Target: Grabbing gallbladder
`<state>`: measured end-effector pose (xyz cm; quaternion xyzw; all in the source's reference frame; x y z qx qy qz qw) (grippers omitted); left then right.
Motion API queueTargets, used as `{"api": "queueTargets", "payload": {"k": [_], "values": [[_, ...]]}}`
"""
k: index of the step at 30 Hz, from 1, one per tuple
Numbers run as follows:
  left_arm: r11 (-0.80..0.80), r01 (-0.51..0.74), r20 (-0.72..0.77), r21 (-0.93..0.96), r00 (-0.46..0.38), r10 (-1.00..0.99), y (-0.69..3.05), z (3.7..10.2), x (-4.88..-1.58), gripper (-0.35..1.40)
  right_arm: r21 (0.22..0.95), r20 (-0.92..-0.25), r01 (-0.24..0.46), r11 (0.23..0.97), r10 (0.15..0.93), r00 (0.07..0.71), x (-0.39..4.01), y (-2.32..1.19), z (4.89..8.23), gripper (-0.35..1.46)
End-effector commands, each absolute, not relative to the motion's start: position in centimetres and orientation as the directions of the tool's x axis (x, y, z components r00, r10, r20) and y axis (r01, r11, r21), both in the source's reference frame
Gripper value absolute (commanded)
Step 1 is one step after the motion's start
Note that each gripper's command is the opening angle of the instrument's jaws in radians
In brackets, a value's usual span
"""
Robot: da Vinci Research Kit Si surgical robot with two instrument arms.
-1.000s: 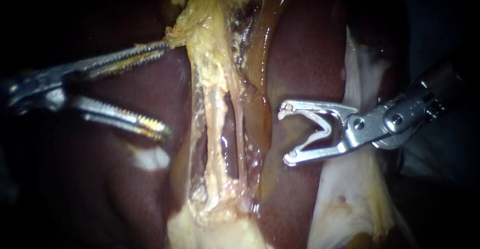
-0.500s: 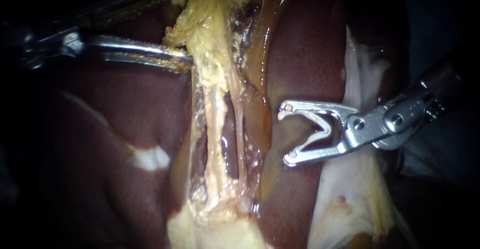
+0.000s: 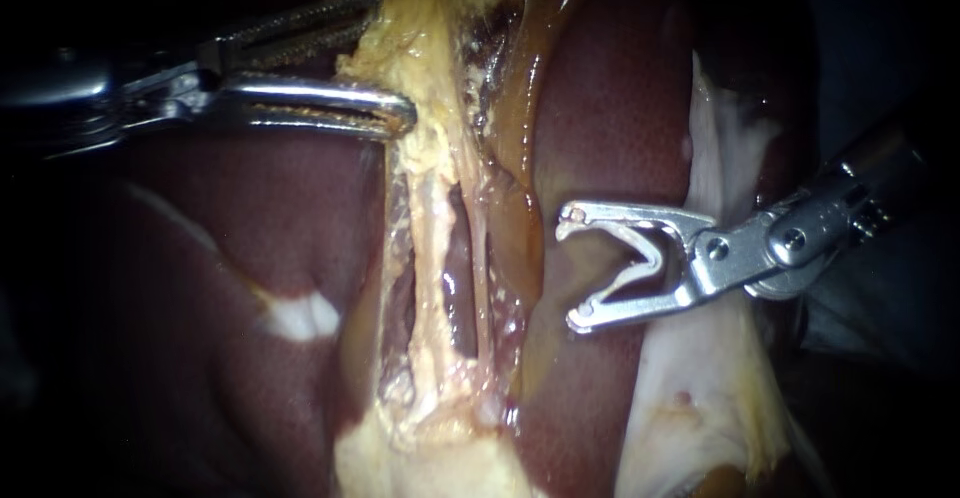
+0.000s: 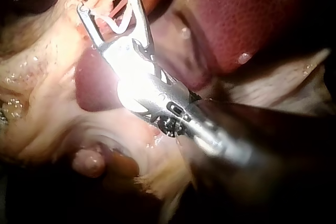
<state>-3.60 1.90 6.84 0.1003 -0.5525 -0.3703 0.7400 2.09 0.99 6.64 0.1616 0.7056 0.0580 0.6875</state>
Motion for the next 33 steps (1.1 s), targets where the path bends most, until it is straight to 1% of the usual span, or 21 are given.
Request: {"api": "queueTargets", "payload": {"k": [1,13,17,19,21,22,23,28,33], "values": [[0.708,0.437,0.746,0.555,0.116,-0.656,1.9,6.84,-3.61,0.59,0.304,-0.951,0.148,0.941,0.308,-0.002,2.09,0.99,6.64,0.57],[0.679,0.445,0.717,0.584,0.108,-0.688,1.98,6.94,-3.62,0.46,0.304,-0.951,0.149,0.941,0.308,-0.003,2.09,0.99,6.63,0.57],[0.67,0.448,0.707,0.592,0.111,-0.699,2.04,7.0,-3.59,0.34,0.304,-0.951,0.149,0.941,0.308,-0.003,2.09,0.99,6.63,0.57],[0.667,0.446,0.7,0.596,0.117,-0.704,2.06,7.04,-3.57,0.22,0.304,-0.951,0.149,0.941,0.308,-0.003,2.09,0.99,6.63,0.57],[0.659,0.451,0.69,0.602,0.12,-0.713,2.08,7.07,-3.55,0.04,0.304,-0.951,0.149,0.941,0.308,-0.003,2.09,0.99,6.63,0.57],[0.655,0.451,0.686,0.606,0.12,-0.718,2.09,7.08,-3.52,-0.18,0.304,-0.951,0.149,0.941,0.308,-0.003,2.09,0.99,6.63,0.57],[0.646,0.455,0.678,0.613,0.117,-0.726,2.09,7.09,-3.5,-0.35,0.304,-0.951,0.149,0.941,0.308,-0.003,2.09,0.99,6.63,0.57],[0.633,0.458,0.661,0.624,0.123,-0.741,2.1,7.08,-3.41,-0.35,0.304,-0.951,0.149,0.941,0.308,-0.003,2.09,0.99,6.63,0.57],[0.633,0.459,0.658,0.623,0.129,-0.742,2.09,7.07,-3.38,-0.35,0.304,-0.951,0.149,0.941,0.308,-0.003,2.09,0.98,6.62,0.57]]}}
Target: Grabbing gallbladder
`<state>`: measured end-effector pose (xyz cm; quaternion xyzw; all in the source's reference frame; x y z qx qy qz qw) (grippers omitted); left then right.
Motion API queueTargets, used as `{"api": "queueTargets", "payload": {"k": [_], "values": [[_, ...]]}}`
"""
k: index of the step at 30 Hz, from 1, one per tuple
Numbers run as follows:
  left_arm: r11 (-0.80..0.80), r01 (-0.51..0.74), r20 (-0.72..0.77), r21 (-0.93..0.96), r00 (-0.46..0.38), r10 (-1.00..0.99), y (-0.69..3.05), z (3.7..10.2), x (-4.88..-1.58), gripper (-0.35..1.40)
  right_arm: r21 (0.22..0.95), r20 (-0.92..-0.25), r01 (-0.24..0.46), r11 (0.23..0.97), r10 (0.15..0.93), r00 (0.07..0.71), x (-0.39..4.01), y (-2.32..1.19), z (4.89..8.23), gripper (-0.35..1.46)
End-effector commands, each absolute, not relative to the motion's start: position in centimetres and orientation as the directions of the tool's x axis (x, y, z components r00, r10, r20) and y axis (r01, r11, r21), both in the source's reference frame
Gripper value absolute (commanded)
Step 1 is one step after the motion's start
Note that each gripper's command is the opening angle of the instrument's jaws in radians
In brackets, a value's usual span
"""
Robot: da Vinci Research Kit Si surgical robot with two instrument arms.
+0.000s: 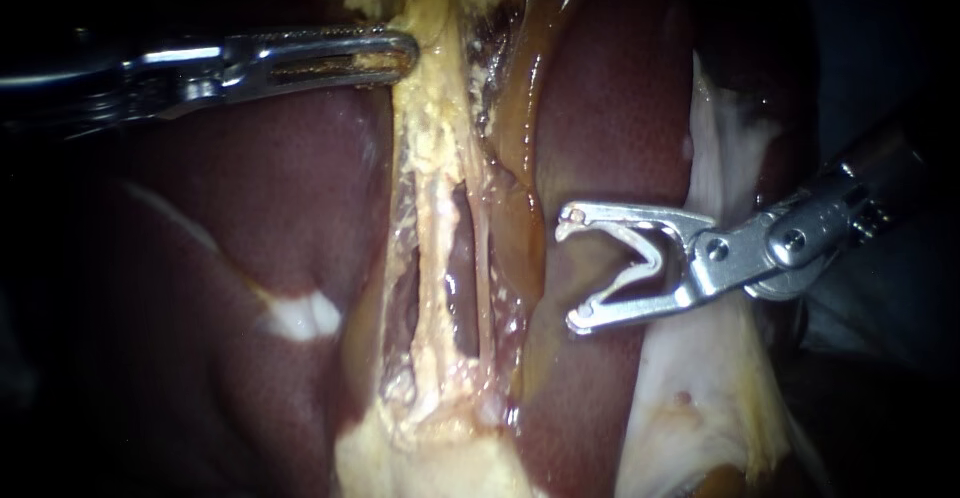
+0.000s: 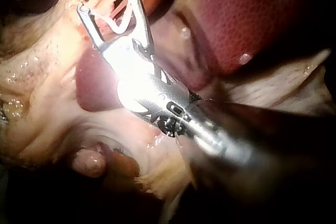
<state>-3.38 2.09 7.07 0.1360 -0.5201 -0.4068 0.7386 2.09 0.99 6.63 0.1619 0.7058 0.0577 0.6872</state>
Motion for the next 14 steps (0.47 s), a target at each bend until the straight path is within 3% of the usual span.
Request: {"api": "queueTargets", "payload": {"k": [1,14], "values": [[0.633,0.459,0.658,0.624,0.129,-0.742,2.09,7.07,-3.38,-0.35,0.304,-0.951,0.149,0.941,0.308,-0.003,2.09,0.98,6.62,0.57],[0.632,0.461,0.657,0.623,0.131,-0.743,2.08,7.03,-3.39,-0.35,0.305,-0.951,0.149,0.941,0.309,-0.004,2.11,0.98,6.61,0.57]]}}
